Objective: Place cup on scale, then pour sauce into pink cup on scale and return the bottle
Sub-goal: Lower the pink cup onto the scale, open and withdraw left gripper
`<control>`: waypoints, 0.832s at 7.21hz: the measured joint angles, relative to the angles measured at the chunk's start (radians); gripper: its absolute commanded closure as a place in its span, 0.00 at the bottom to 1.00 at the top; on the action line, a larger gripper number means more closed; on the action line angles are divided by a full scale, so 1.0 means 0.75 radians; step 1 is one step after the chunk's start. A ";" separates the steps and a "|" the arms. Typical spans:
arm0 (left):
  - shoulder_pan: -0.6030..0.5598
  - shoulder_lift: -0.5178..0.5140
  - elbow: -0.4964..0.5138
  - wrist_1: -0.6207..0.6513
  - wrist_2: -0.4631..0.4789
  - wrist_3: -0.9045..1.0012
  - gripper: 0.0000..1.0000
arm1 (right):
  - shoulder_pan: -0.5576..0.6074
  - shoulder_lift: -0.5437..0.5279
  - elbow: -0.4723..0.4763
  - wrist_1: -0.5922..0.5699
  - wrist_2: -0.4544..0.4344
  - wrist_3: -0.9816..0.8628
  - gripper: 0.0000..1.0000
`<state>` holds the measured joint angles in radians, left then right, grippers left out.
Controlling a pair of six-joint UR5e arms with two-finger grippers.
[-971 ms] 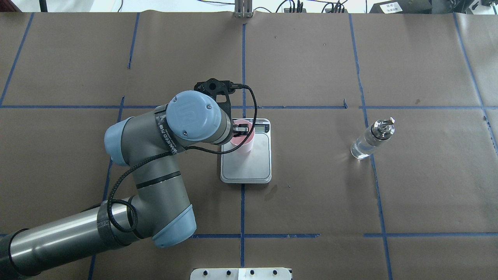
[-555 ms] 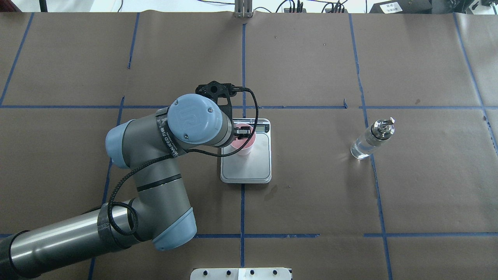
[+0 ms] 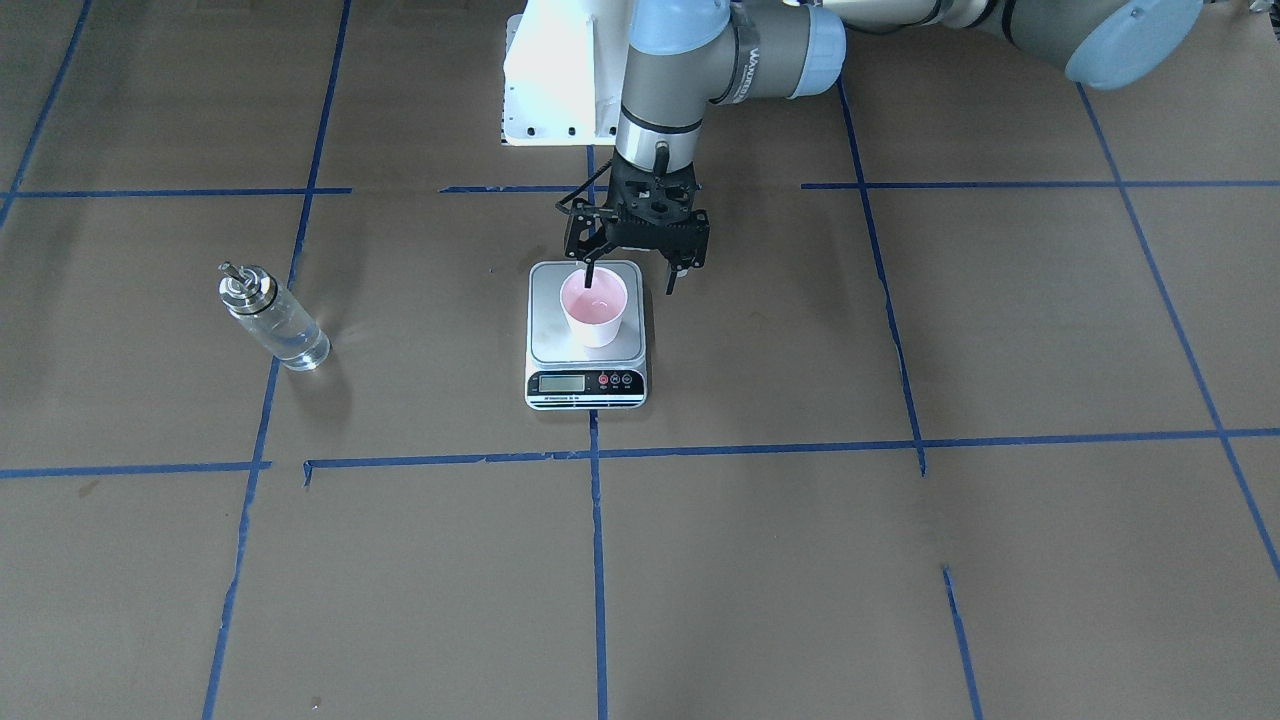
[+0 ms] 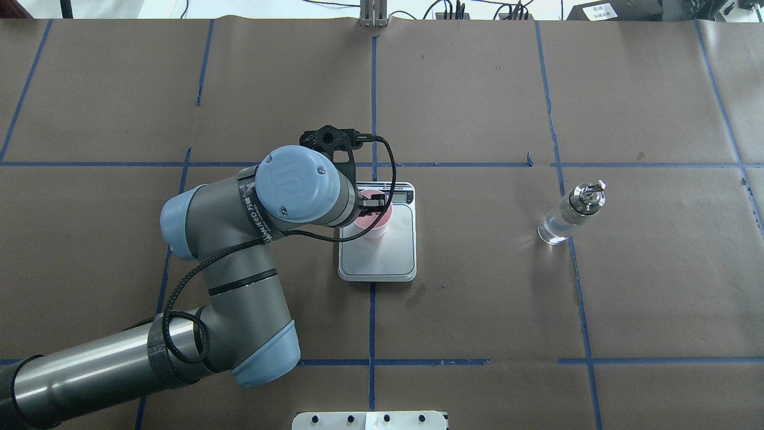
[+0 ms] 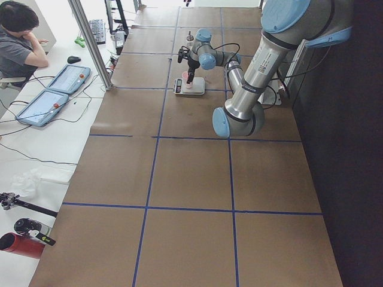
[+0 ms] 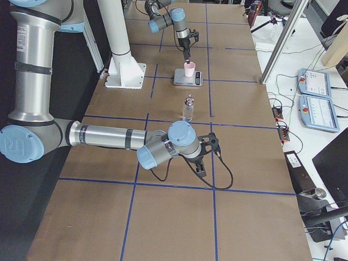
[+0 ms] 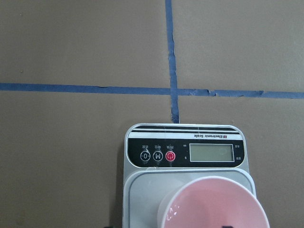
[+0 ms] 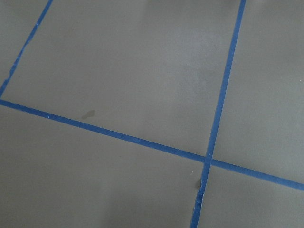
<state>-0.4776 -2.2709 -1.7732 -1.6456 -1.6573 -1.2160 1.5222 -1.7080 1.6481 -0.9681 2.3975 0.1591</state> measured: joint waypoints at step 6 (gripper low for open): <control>-0.703 0.440 -0.208 0.039 -0.334 1.015 0.00 | -0.221 0.014 0.355 -0.012 0.009 0.674 0.00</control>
<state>-1.0050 -1.9412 -1.9292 -1.6167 -1.9080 -0.4548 1.3566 -1.6977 1.9146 -0.9771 2.4043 0.6647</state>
